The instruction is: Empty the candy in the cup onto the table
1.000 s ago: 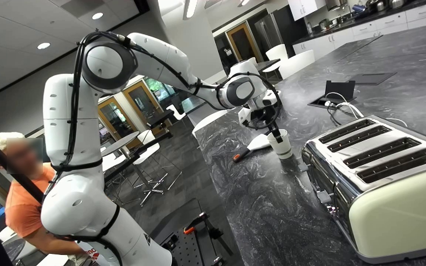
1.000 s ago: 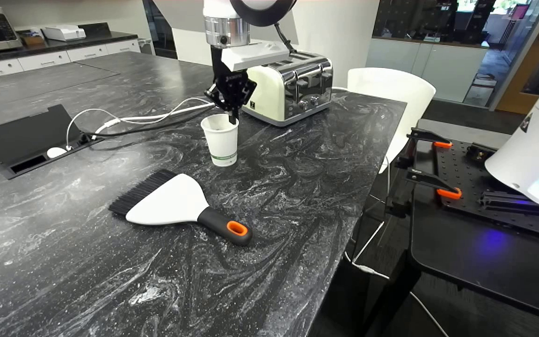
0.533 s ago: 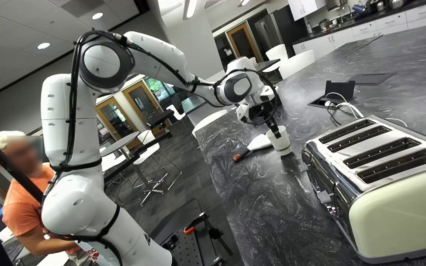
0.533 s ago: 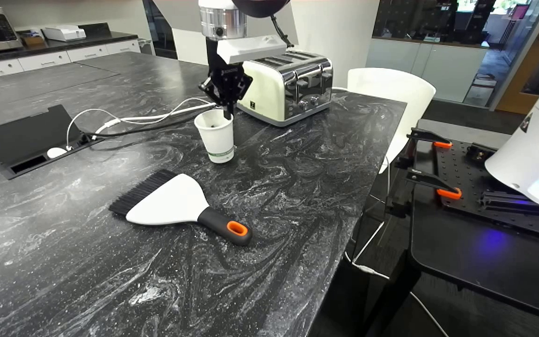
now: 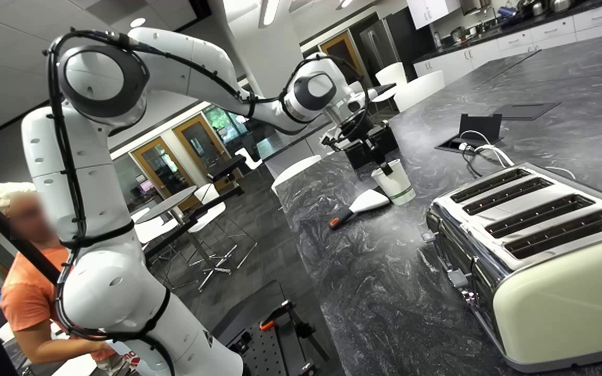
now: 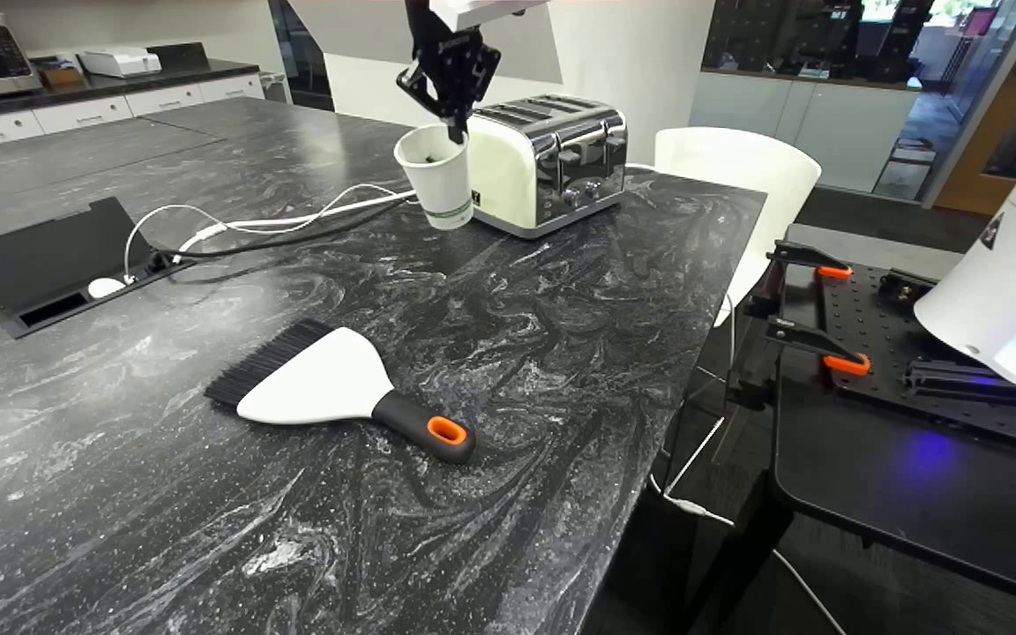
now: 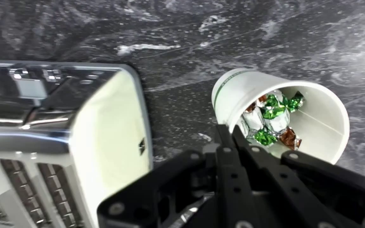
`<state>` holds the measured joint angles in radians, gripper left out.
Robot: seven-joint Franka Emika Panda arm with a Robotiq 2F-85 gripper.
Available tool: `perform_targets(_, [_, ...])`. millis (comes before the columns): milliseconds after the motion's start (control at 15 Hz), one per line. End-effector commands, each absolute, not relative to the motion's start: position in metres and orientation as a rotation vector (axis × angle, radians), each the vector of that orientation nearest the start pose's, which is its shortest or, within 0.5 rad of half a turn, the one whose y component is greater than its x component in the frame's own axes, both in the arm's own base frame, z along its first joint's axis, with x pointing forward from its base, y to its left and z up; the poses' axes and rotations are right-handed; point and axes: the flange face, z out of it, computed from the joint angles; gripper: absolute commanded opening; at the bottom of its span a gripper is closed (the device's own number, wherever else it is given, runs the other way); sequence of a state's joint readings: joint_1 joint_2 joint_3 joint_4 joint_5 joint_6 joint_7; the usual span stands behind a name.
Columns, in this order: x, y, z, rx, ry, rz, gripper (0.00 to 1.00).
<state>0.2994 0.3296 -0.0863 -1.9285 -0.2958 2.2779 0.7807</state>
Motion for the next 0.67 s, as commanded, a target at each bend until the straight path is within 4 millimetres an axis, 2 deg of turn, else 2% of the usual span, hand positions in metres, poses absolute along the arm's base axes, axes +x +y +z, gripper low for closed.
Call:
perform_targets(0, [0.581,0.112,0.340,-3.464,0.773,-0.171,0.01])
perform_targets(333, [0.550,0.115,0.335,-3.690,0.987,0.094,0.01])
perform_targets(600, [0.530,0.129,0.329,-3.748,1.087,0.226,0.01])
